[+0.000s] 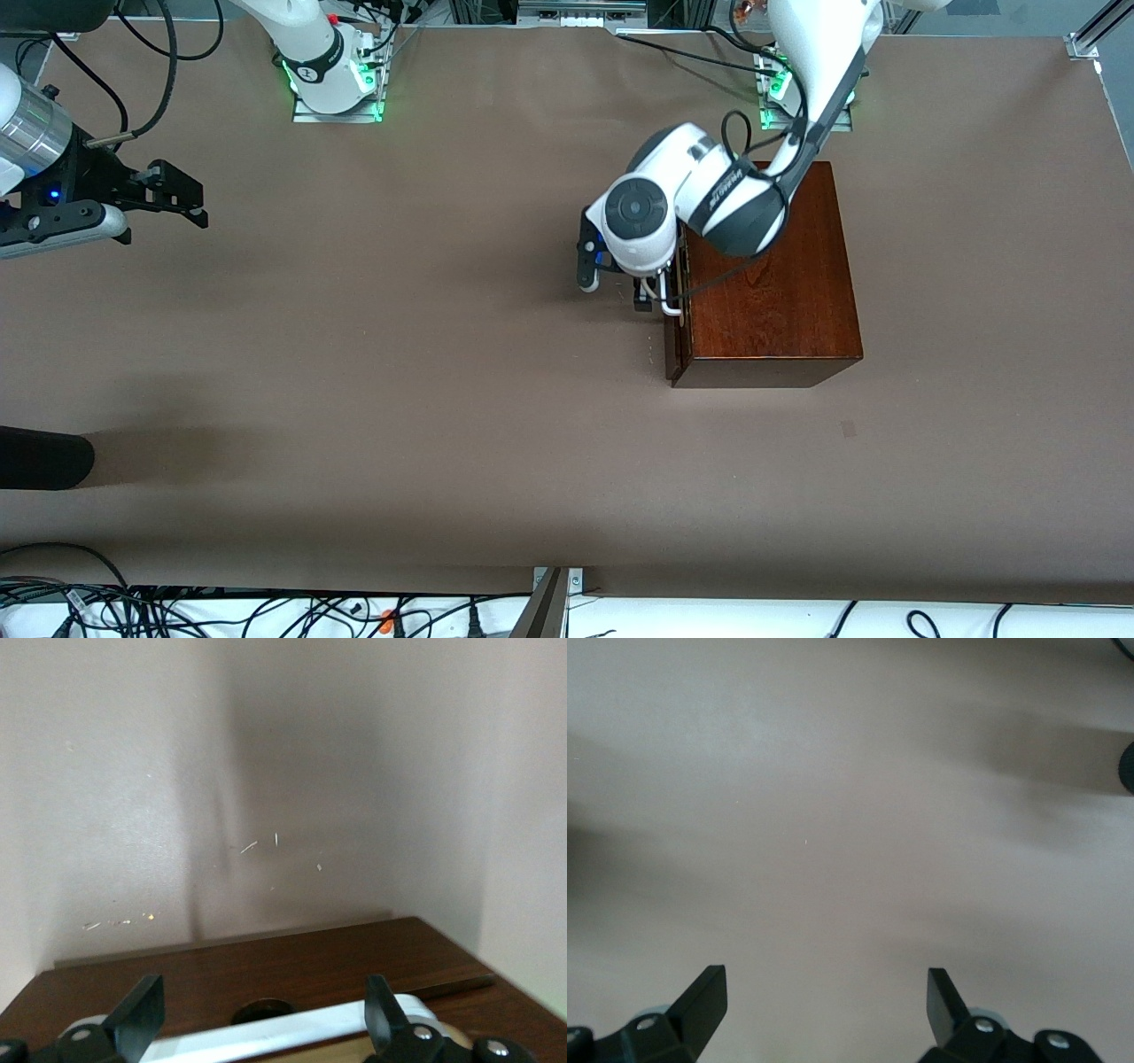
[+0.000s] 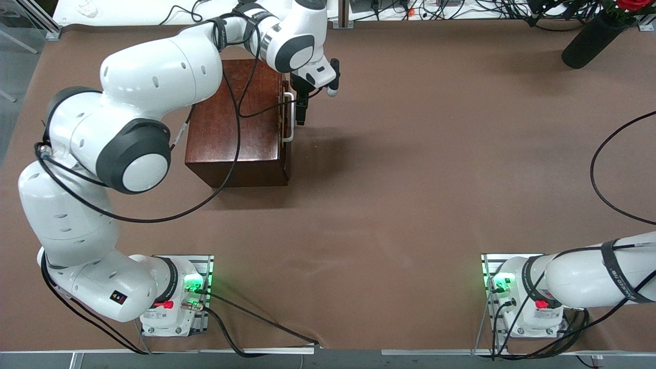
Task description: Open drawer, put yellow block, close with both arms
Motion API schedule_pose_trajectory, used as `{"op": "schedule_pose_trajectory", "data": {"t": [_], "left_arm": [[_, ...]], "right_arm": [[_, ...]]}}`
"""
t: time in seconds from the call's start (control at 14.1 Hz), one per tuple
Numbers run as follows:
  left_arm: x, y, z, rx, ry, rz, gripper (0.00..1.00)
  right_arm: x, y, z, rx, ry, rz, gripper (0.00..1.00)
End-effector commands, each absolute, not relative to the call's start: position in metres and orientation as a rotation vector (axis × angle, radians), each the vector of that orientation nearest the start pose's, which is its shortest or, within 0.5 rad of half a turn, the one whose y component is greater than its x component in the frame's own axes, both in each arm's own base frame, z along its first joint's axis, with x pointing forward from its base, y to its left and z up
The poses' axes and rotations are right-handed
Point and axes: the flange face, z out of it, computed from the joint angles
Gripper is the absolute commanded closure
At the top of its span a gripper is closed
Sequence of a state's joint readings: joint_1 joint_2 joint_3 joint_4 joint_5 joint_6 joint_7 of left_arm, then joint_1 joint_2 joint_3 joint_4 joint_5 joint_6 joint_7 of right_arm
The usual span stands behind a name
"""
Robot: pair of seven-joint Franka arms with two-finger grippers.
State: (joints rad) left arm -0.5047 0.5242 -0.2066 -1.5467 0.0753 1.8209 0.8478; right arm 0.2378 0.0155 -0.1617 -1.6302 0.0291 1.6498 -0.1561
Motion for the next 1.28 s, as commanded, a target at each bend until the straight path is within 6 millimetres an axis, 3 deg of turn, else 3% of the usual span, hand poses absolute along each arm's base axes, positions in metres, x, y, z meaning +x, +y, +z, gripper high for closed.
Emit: {"op": "schedule_pose_trajectory", "data": {"t": [0.0, 0.21, 0.43, 0.64, 0.85, 0.92, 0.99, 1.21], "left_arm": [[0.505, -0.413, 0.399, -2.391, 2.058, 0.349, 0.0], [0.515, -0.383, 0.468, -2.587, 1.732, 0.32, 0.0], [0.542, -0.319, 0.519, -2.785, 1.347, 0.289, 0.0], [0.571, -0.247, 0.534, -2.849, 1.098, 0.287, 0.0], [0.576, -0.197, 0.577, -2.919, 0.952, 0.138, 0.0], [0.574, -0.192, 0.595, -2.945, 0.915, 0.035, 0.0], [0.57, -0.174, 0.603, -2.969, 0.816, 0.007, 0.0], [0.555, -0.114, 0.61, -3.076, 0.348, -0.031, 0.0]], "right_arm": [[0.563, 0.046, 0.6, -3.102, -0.334, -0.013, 0.0], [0.563, 0.046, 0.599, -3.102, -0.332, -0.011, 0.0], [0.563, 0.046, 0.6, -3.102, -0.332, -0.013, 0.0], [0.564, 0.046, 0.599, -3.103, -0.332, -0.011, 0.0], [0.564, 0.046, 0.599, -3.103, -0.332, -0.011, 0.0], [0.564, 0.046, 0.599, -3.103, -0.332, -0.011, 0.0], [0.564, 0.046, 0.599, -3.103, -0.332, -0.011, 0.0], [0.564, 0.046, 0.599, -3.103, -0.332, -0.011, 0.0]]}}
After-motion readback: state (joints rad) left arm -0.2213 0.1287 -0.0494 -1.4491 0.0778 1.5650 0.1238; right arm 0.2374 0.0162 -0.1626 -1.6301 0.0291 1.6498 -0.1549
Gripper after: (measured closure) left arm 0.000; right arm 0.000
